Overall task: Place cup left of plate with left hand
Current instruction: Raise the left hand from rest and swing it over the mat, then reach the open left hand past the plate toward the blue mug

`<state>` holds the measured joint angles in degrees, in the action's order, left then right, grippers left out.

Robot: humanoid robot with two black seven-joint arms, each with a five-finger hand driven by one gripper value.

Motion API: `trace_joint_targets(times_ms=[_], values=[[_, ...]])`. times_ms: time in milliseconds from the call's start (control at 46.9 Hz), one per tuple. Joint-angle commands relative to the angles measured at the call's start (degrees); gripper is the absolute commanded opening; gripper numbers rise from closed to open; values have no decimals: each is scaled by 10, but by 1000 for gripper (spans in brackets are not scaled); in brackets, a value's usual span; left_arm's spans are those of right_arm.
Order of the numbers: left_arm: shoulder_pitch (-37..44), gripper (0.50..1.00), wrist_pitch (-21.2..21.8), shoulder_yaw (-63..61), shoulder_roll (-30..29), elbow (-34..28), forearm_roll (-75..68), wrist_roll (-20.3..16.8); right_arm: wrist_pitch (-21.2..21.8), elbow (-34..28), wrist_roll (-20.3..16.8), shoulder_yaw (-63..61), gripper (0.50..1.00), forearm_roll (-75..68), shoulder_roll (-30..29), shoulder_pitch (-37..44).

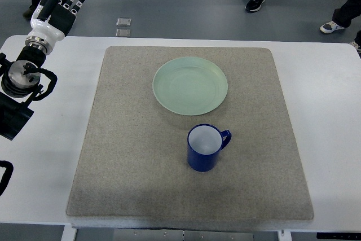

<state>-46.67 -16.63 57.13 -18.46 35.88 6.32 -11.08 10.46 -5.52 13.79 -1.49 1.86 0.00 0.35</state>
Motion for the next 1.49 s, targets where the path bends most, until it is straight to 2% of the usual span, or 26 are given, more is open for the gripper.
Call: trace_joint_targets(times_ms=[0,107,363,491,853,1131,1472], values=[[0,1000,0,0,0,0,0,-1,0,1,0,0,932,1,0,0],[0,1000,5,-2,0,0,-1,-26,0,0,0,0,932,1,0,0],[-3,1000,4,-2,-3,3,-1,-26,0,0,0,0,932,0,0,0],[-4,1000,5,-14,-11,30,-3,-25,0,1,0,0,932,0,0,0],[-40,999,4,-164,-29,45,-26,-23,0,0,0,0,932,1,0,0],[-34,999,-2,-198,-66,153,-124,-23,0,0,0,0,932,1,0,0],[-33,999,-38,-280,-95,197,-127,-24,0,0,0,0,932,1,0,0]])
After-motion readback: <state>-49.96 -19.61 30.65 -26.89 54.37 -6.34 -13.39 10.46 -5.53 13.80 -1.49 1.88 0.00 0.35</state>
